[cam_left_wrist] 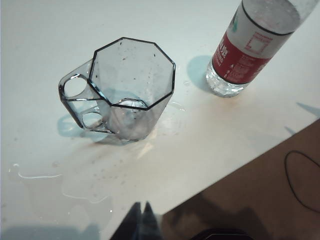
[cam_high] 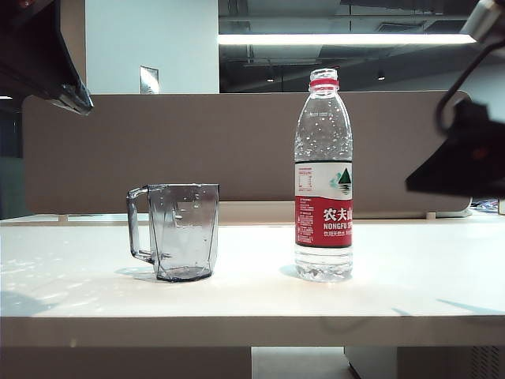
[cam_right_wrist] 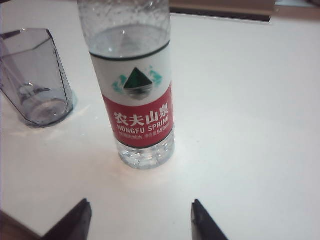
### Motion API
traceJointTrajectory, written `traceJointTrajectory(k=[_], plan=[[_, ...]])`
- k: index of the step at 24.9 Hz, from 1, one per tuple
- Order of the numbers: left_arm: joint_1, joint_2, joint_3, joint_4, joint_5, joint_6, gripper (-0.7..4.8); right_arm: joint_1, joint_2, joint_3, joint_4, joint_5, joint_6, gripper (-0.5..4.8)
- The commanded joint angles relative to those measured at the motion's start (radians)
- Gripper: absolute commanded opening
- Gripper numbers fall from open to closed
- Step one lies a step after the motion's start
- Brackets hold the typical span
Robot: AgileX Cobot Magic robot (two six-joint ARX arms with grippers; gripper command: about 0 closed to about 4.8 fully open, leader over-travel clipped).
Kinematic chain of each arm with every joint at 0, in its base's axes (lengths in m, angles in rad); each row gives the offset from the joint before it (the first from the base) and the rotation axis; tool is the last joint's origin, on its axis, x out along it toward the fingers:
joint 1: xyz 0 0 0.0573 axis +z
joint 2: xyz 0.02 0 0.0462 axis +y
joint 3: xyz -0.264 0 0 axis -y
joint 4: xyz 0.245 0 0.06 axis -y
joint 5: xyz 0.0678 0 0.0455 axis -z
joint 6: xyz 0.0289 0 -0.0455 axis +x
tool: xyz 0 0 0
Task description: Pick up the mineral water bottle on the table and pour water into the mug until it's half full.
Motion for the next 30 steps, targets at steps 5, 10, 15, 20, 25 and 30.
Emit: traceJointTrajectory(k=[5, 10, 15, 20, 25, 30], plan=[[0.001, -0.003, 0.005, 0.014, 0.003, -0.003, -0.01, 0.0, 0.472, 0.009, 0.587, 0.009, 0.011, 3.8], [0.001, -0.003, 0.005, 0.018, 0.003, -0.003, -0.01, 0.0, 0.771, 0.079, 0.856, 0.002, 0.01, 4.79], [0.001, -0.002, 0.005, 0.018, 0.003, -0.003, -0.01, 0.0, 0.879, 0.195, 0.854, -0.021, 0.01, 4.79], [0.001, -0.003, 0.005, 0.019, 0.003, -0.003, -0.01, 0.0, 0.879, 0.27, 0.787, -0.021, 0.01, 4.79], [0.001, -0.003, 0.005, 0.019, 0.003, -0.002, -0.01, 0.0, 0.88, 0.338, 0.686, -0.021, 0.011, 4.79], [0.001, -0.002, 0.005, 0.019, 0.003, -0.002, -0.01, 0.0, 0.898, 0.392, 0.629, -0.016, 0.01, 4.79]])
